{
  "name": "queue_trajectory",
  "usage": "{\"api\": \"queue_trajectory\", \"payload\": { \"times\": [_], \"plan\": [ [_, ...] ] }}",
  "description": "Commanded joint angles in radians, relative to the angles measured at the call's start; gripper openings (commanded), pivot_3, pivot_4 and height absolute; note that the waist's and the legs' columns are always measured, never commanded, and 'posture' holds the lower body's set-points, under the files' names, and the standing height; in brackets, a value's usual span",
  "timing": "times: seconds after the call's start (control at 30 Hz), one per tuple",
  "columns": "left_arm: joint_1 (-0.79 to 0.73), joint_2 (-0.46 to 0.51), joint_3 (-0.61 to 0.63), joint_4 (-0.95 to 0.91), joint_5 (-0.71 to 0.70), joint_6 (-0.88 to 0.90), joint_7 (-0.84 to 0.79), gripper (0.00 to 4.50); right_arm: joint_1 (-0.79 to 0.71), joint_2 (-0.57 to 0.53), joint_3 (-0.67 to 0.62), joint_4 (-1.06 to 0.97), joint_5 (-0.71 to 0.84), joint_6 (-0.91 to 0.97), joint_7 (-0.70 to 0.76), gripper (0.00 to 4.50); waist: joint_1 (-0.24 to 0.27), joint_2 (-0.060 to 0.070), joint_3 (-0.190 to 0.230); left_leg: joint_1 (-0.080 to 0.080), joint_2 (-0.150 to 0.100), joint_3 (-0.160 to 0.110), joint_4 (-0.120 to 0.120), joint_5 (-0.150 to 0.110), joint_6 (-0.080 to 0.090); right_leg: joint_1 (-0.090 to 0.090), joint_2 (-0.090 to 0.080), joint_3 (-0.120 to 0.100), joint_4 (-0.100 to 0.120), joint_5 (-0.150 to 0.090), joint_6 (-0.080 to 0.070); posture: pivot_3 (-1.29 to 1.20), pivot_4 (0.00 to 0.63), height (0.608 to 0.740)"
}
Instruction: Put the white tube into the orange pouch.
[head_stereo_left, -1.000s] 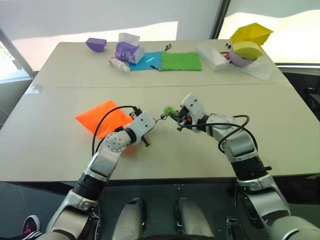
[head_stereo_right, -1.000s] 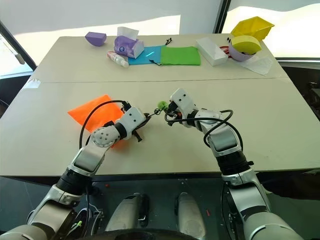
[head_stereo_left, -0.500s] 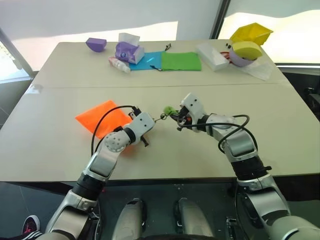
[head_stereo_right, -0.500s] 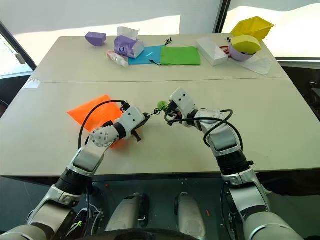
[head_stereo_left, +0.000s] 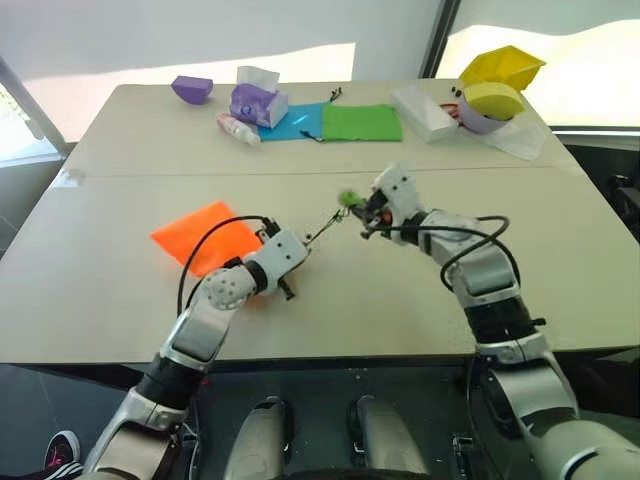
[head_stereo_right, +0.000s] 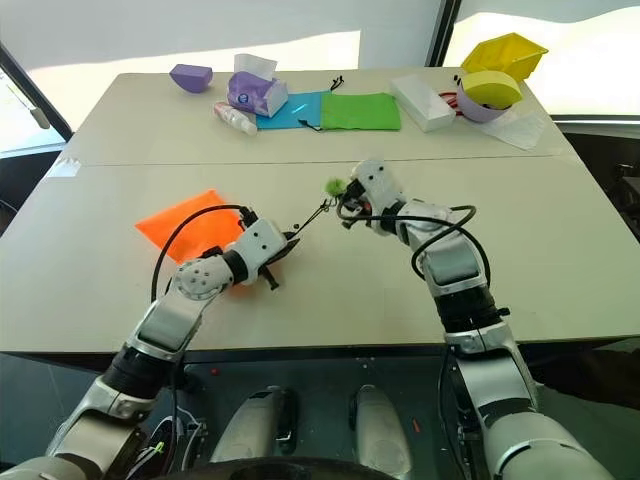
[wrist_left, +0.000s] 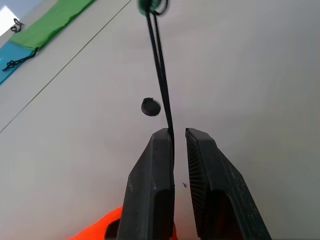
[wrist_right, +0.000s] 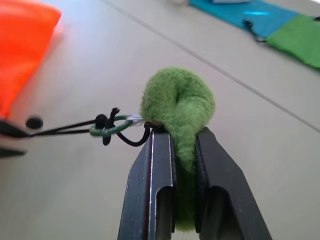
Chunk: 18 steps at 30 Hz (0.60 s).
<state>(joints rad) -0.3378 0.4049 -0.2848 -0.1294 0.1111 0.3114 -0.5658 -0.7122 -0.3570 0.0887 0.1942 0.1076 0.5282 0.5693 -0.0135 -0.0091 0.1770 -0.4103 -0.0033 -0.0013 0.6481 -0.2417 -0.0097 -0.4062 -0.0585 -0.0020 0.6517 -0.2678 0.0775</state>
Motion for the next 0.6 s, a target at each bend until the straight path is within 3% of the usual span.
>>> {"api": "queue_trajectory", "payload": {
  "times": [0.03, 0.33, 0.6],
  "plan": [
    [0.049, 0.048, 0.038, -0.065, -0.012, 0.036, -0.027, 0.53, -0.077, -0.019, -0.101, 0.078, 0.003, -0.078, -0.077, 0.00, 0.000, 0.000, 0.000, 0.000, 0.000, 0.000, 0.000, 0.000, 0.000, 0.000, 0.000, 0.000, 0.000, 0.000, 0.000, 0.00, 0.150, 0.740],
    [0.169, 0.167, 0.144, -0.187, -0.054, 0.086, -0.061, 0.53, -0.149, -0.082, -0.126, 0.273, -0.030, -0.213, -0.141, 0.00, 0.001, 0.001, 0.001, 0.000, 0.000, 0.000, -0.001, 0.000, 0.000, 0.000, -0.003, 0.000, -0.002, -0.001, -0.001, 0.00, 0.150, 0.740],
    [0.161, 0.148, 0.170, -0.175, -0.071, 0.067, -0.034, 0.53, -0.133, -0.055, -0.098, 0.214, 0.003, -0.227, -0.068, 0.00, 0.000, 0.002, 0.001, -0.001, 0.000, 0.001, -0.002, 0.000, 0.000, -0.001, -0.003, 0.000, -0.003, -0.001, -0.001, 0.00, 0.150, 0.740]
  ]
}}
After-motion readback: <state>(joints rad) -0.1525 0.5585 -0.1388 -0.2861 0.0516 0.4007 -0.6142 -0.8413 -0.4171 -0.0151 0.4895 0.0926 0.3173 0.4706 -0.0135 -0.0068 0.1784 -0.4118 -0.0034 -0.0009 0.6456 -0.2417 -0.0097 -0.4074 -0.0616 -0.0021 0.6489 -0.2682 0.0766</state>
